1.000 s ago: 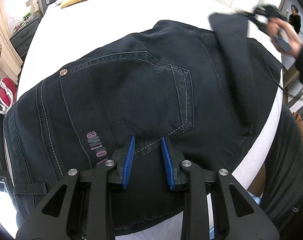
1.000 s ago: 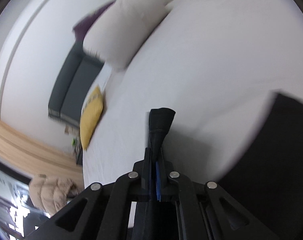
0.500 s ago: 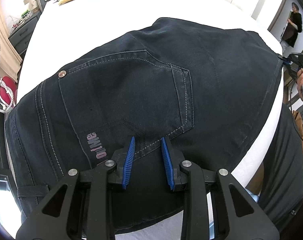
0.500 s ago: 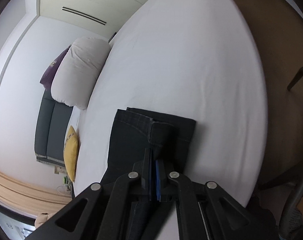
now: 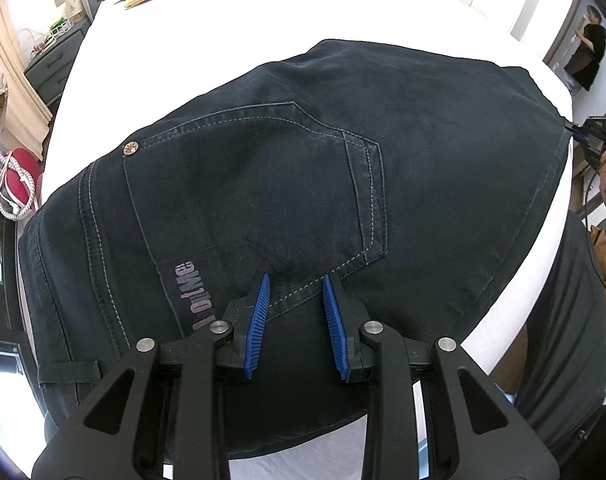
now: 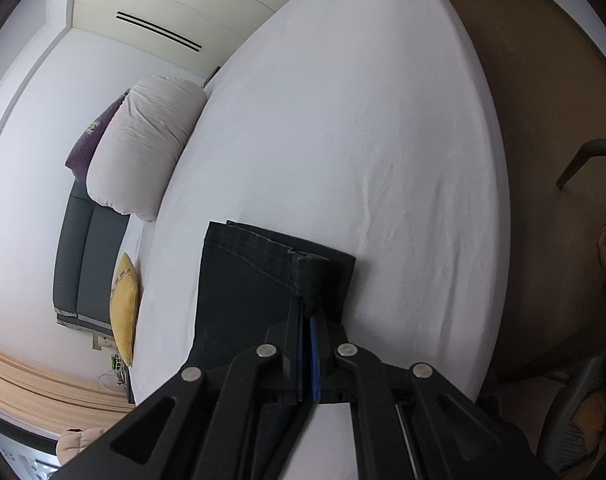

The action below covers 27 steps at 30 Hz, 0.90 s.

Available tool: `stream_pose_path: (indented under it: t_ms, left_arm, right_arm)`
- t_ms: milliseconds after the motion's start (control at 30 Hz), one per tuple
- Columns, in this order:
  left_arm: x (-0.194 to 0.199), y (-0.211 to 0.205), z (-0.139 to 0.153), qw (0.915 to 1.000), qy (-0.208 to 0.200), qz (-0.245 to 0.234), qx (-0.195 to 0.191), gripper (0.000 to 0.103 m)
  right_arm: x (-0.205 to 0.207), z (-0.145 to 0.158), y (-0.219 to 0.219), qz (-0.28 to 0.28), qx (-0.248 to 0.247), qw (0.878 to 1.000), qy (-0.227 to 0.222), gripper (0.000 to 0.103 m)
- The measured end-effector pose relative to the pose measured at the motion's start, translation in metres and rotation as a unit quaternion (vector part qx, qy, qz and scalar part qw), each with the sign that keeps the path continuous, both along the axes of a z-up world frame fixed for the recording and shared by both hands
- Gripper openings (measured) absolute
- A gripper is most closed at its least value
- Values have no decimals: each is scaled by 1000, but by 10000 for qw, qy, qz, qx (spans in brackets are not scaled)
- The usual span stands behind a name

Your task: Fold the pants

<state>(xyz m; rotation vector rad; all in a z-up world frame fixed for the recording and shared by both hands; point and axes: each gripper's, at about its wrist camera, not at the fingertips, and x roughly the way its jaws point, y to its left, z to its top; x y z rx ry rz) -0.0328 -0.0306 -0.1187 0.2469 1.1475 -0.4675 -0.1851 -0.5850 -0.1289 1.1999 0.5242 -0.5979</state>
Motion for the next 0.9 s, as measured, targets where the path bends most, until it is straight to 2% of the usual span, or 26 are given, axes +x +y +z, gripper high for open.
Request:
stream_pose_path:
  t_ms: [600, 900]
  left_arm:
    - [-5, 13, 3, 9999, -56, 49, -131, 27]
    - [-21, 24, 5, 9994, -150, 128, -271, 27]
  right_arm:
    - [2, 5, 1, 10, -165, 9996, 247, 3]
    - [7, 0, 5, 143, -448, 9969, 624, 2]
